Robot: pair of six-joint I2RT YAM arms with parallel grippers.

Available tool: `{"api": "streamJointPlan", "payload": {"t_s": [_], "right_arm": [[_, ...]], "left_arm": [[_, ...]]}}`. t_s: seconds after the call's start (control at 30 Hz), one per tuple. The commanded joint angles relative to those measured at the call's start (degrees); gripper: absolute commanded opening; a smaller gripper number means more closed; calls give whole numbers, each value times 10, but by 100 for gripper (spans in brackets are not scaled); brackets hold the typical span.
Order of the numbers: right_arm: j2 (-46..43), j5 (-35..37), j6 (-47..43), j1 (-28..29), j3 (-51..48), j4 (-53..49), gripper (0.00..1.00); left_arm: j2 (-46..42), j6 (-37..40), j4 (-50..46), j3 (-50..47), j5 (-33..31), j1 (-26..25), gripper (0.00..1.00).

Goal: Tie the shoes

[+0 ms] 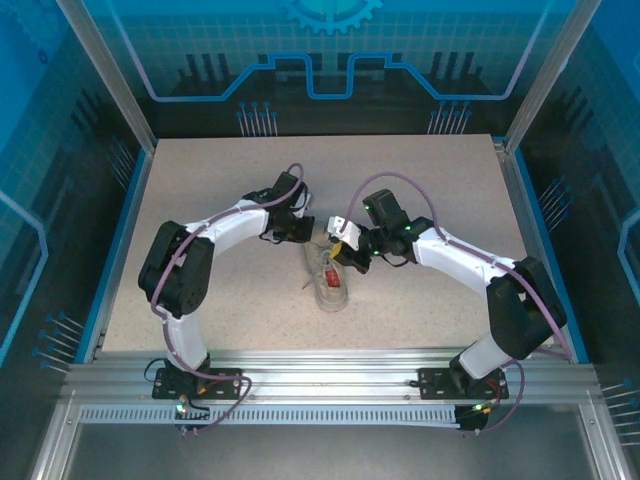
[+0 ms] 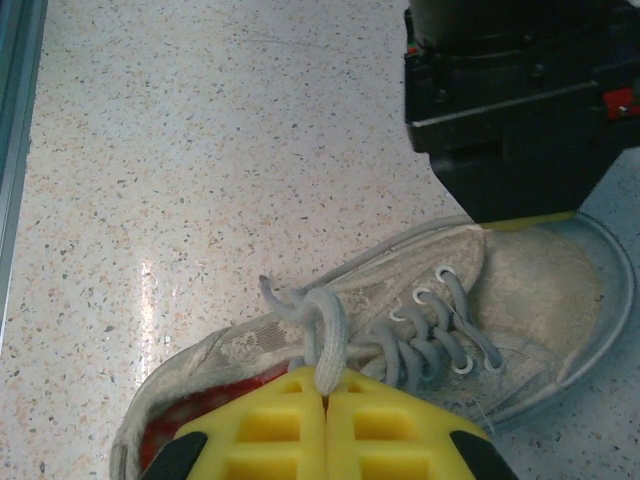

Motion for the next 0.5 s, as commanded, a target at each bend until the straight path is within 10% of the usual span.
{"api": "streamJointPlan", "payload": {"t_s": [0.0,0.47], "right_arm": [[-5,-7,6,6,2,-7,0],[6,-5,21,8,23,-34,0]], "left_arm": [[-58,3,12,-40,2,6,0],[-303,77,157,-227,63,10,0]]}}
